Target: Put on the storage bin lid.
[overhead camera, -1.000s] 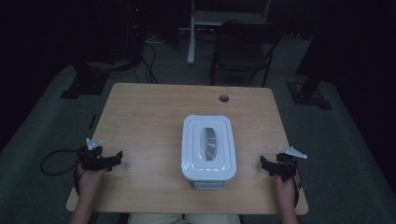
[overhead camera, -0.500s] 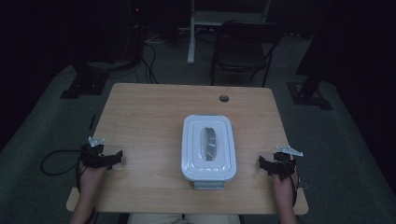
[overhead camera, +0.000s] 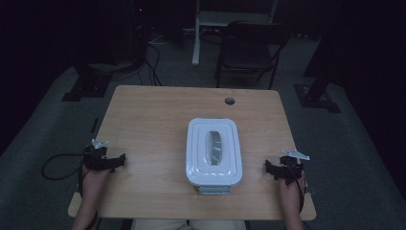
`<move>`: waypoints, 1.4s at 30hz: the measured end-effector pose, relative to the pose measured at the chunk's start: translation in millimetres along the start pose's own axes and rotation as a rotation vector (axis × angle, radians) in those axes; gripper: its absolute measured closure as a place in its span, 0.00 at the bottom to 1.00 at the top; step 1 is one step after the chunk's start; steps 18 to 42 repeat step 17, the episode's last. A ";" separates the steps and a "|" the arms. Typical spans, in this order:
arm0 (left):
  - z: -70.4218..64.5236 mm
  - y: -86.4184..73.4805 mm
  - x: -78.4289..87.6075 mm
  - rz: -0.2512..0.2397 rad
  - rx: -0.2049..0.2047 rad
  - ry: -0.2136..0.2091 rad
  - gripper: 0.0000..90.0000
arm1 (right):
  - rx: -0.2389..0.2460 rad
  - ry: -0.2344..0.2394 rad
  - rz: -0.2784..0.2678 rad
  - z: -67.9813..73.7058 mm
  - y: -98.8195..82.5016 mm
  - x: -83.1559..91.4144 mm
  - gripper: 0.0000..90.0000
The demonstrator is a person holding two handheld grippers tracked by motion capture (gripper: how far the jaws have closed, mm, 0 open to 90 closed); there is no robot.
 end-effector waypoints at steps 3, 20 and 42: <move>1.5 1.1 -1.4 0.000 0.008 0.010 0.01 | 0.000 -0.001 0.000 -0.1 0.2 -0.3 0.14; 4.8 4.0 -5.3 0.001 0.004 0.007 0.01 | -0.002 -0.002 0.000 -0.1 0.3 -0.5 0.14; 4.8 4.0 -5.3 0.001 0.004 0.007 0.01 | -0.002 -0.002 0.000 -0.1 0.3 -0.5 0.14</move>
Point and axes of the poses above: each handheld gripper's, and its own axes: x roughly backward along the jaws, y roughly out of its top, z roughly to its left, the point moved 10 cm from there along -x, roughly forward along the jaws, and after that the axes turned 10 degrees about -z, right-handed, at the moved point
